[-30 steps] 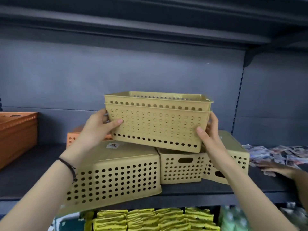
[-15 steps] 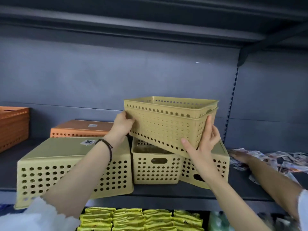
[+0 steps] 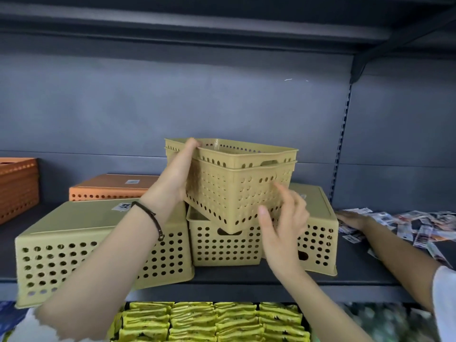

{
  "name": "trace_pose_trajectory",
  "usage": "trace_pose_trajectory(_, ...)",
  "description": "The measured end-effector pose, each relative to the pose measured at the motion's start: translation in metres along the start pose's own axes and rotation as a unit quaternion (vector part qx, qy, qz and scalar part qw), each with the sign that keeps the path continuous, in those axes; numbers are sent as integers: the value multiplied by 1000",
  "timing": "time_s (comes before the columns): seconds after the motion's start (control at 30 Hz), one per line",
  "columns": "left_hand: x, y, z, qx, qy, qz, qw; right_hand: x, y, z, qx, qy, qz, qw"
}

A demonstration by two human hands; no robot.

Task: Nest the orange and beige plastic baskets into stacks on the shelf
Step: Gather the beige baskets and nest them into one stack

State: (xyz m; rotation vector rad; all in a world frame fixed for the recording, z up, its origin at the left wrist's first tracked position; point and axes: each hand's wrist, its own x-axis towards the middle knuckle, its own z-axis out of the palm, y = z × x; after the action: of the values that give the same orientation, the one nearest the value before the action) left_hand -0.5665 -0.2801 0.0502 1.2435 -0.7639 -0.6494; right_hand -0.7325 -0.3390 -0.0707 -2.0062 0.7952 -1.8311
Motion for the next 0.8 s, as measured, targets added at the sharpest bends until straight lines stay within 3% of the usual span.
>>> trace_pose_trajectory(0.07,-2,7,-4,11,-3,-11,1000,14,8,-5,20,12,49,999)
trace_pose_trajectory(0.2,-6,8,-7,-5,27,3,1000,35,13,-13,104,-97,110,984)
trace_pose_trajectory(0.27,-13,-5,-5,-13,48,34,998,36,16,-12,140,-110,108,978)
trace_pose_trajectory(0.4,-35,-35,5,-9,-31,120,992,34,17,-5,154,-97,109,977)
trace_pose_trajectory(0.6,-21,-12,5,-64,-109,30,992,46,2,-6,119,-66,39,990)
trace_pose_trajectory(0.8,-9,-21,-3,-133,-107,16,985,38,0,5,157,-110,33,981)
